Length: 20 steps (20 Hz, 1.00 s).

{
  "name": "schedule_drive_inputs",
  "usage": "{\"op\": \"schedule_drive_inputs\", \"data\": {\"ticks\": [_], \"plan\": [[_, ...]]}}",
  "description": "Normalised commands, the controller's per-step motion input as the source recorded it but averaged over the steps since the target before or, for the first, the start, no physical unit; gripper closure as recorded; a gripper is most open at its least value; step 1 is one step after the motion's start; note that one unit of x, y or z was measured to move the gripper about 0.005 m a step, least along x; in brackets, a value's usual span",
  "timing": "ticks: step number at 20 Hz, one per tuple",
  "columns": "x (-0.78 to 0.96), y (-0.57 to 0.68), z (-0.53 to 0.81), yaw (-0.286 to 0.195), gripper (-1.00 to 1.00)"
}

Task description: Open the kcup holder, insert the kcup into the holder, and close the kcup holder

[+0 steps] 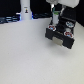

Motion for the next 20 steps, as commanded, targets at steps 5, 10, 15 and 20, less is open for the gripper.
{"op": "schedule_drive_inputs", "data": {"ticks": [5,10,15,20], "plan": [[0.41,0.38,0.18,-0.003,1.00],[0.52,0.42,0.15,-0.006,1.00],[0.37,0.29,0.04,-0.005,1.00],[0.13,0.11,-0.08,0.002,1.00]]}}
